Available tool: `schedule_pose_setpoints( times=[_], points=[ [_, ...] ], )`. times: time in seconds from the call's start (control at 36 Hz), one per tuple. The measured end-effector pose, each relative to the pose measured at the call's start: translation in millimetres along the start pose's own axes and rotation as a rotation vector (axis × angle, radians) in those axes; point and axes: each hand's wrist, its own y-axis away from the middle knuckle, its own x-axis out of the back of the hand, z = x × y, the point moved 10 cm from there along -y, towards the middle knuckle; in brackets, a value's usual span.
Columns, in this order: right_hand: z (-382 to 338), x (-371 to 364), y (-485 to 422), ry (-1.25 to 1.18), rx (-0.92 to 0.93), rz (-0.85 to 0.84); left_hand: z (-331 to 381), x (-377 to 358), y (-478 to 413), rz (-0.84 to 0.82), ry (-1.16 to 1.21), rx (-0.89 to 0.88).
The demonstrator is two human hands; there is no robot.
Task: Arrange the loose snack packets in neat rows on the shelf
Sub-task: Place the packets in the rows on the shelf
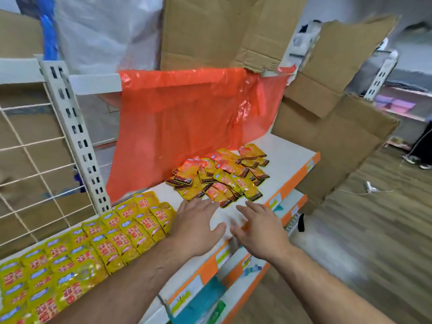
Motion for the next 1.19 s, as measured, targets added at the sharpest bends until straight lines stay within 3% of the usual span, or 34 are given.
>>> schedule_pose_setpoints(
  times=[0.25, 0.33, 0.44, 0.58, 0.67, 0.86, 1.03, 1.19],
  points=[
    [30, -4, -72, -0.029, 0.037, 0.001, -19, -1, -60, 0.2, 0.03, 0.042],
    [35, -4, -104, -0.058, 0.075, 0.005, -28, -6, -81, 0.195, 0.005, 0.098],
    [40, -6, -151, -0.078, 0.162, -0.005, -34, -7, -110, 0.126, -0.007, 0.21],
    [44, -10, -203, -0.047, 0.275, -0.036, -43, -2, -140, 0.197, -0.054, 0.334],
    [48, -10, -229, -0.022, 0.315, -0.022, -72, -3, -150, 0.25, -0.136, 0.487],
    [56, -19, -265, 0.026, 0.386, -0.089, -114, -9, -148, 0.16, -0.231, 0.826],
    [58, -20, -275, 0.013, 0.416, -0.153, -124, 2, -146, 0.32, -0.251, 0.906],
    [53, -19, -285, -0.03, 0.433, -0.183, -120, 12, -143, 0.334, -0.198, 0.98]
  ],
)
